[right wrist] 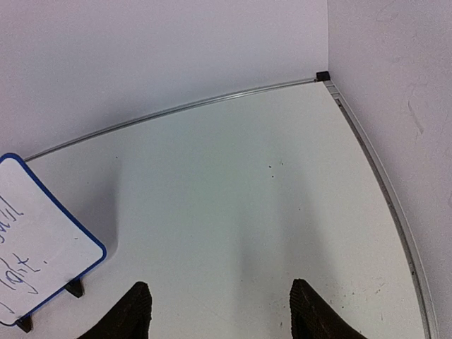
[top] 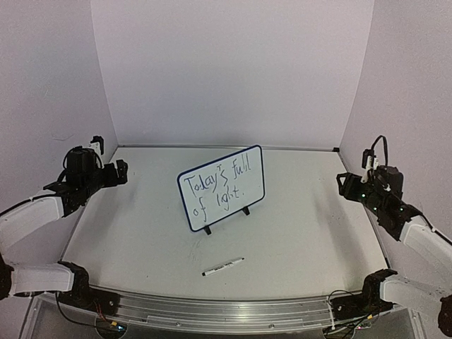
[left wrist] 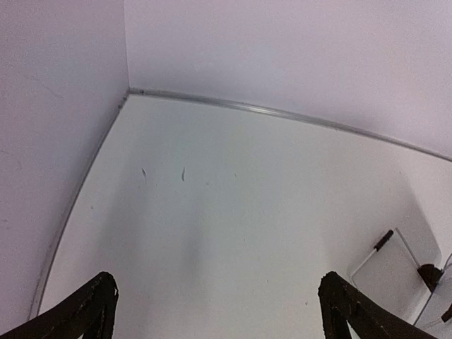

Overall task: Write a sentence on the whiteboard
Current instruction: Reset both arms

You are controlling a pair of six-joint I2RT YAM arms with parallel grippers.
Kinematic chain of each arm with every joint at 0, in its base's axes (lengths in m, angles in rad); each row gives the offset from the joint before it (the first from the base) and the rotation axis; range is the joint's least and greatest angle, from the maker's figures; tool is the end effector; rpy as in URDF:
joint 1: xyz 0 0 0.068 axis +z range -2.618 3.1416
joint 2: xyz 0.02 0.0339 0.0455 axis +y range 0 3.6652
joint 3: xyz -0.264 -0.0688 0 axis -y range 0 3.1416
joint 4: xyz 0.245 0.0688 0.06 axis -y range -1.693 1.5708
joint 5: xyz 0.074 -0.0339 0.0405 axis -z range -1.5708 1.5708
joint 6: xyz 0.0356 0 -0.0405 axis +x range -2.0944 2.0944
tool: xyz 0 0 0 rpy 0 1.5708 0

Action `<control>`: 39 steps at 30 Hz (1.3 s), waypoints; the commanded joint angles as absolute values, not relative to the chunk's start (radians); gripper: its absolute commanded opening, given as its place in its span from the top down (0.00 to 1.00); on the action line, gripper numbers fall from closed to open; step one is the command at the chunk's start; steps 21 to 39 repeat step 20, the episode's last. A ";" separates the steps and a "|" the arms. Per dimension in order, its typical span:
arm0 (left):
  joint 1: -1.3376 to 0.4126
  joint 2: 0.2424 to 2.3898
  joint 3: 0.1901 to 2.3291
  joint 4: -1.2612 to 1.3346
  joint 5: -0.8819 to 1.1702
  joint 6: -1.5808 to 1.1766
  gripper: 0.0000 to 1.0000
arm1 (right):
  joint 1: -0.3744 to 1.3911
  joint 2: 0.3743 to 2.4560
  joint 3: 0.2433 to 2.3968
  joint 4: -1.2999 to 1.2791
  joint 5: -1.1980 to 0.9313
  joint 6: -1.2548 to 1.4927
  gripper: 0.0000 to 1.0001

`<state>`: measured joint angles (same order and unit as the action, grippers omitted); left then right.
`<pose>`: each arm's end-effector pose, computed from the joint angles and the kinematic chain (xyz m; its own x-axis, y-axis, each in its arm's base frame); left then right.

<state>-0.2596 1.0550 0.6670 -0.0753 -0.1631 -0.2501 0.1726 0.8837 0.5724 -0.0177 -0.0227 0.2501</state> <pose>0.2304 -0.0552 0.2572 -0.4464 -0.1341 -0.8847 0.0025 0.9885 -0.1511 0.2046 0.0365 0.2643 -0.3561 0.1891 -0.9151 -0.1081 0.9644 0.2413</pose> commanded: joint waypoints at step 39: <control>-0.259 0.851 0.303 0.346 -0.465 -0.156 0.00 | 0.169 0.656 0.201 0.384 0.137 0.132 0.33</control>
